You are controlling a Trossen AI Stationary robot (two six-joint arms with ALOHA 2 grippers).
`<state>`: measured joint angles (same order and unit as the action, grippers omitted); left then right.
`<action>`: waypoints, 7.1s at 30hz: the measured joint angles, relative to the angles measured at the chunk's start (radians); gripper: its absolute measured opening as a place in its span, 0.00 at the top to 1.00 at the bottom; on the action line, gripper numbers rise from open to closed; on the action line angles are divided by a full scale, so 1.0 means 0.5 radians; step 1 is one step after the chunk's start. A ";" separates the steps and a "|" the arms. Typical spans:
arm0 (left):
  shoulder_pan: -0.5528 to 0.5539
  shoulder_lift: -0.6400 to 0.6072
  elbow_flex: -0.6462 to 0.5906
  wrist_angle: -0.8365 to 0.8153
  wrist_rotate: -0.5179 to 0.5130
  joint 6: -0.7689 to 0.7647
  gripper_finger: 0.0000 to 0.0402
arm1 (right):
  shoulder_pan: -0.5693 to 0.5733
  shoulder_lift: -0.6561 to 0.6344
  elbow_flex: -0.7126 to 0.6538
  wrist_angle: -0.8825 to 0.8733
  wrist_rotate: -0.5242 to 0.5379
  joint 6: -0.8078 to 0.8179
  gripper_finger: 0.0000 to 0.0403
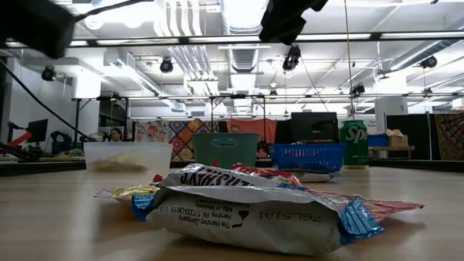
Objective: Sort candy
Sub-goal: Put the yellow candy into the transparent bin, then put the white chocolate into the green bin
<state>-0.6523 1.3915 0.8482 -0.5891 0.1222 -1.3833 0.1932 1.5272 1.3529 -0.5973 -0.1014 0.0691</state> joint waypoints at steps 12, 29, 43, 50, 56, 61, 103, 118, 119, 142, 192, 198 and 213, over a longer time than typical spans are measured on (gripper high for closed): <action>-0.151 0.226 0.000 -0.101 0.054 -0.465 0.71 | 0.037 0.000 -0.037 0.006 0.000 0.071 0.70; -0.165 0.497 0.009 0.042 0.111 -0.338 0.57 | 0.037 0.000 -0.052 0.007 -0.001 0.049 0.70; -0.172 0.489 0.009 0.047 0.084 -0.307 0.98 | 0.037 0.000 -0.076 0.010 -0.002 0.015 0.75; -0.172 0.413 0.086 -0.148 -0.069 -0.234 1.00 | 0.037 0.000 -0.093 -0.003 -0.002 0.016 0.75; -0.169 0.271 0.216 -0.434 -0.326 -0.184 1.00 | 0.037 0.000 -0.094 -0.026 -0.003 -0.004 0.76; -0.140 0.149 0.241 -0.559 -0.555 -0.155 1.00 | 0.037 0.000 -0.094 -0.089 -0.003 0.019 0.77; 2.706 0.007 0.235 -0.256 -0.944 2.315 1.00 | 0.238 0.000 -0.102 -0.467 0.174 0.342 0.81; 2.703 0.157 0.237 -0.170 -0.956 2.367 0.81 | 0.238 0.000 -0.103 -0.458 0.257 0.468 0.80; 2.703 0.141 0.237 -0.170 -0.957 2.367 0.78 | 0.238 0.000 -0.103 -0.457 0.259 0.486 0.80; 1.155 -0.435 0.131 -0.038 -1.177 1.889 0.61 | 0.237 0.001 -0.508 0.020 0.659 0.543 0.76; 0.416 0.476 0.131 1.411 -1.216 2.342 0.66 | 0.167 0.222 -1.304 1.551 0.582 0.585 0.97; 0.416 0.489 0.131 1.444 -1.217 2.451 0.61 | 0.094 0.130 -1.299 1.892 0.148 0.948 0.97; 0.416 0.489 0.131 1.497 -1.117 2.611 0.47 | 0.047 0.129 -1.290 2.330 -0.135 1.134 0.97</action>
<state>-0.4442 1.6360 0.9138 0.1592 -0.4364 -0.0779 0.2166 1.5917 0.7078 0.5677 -0.1688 0.6363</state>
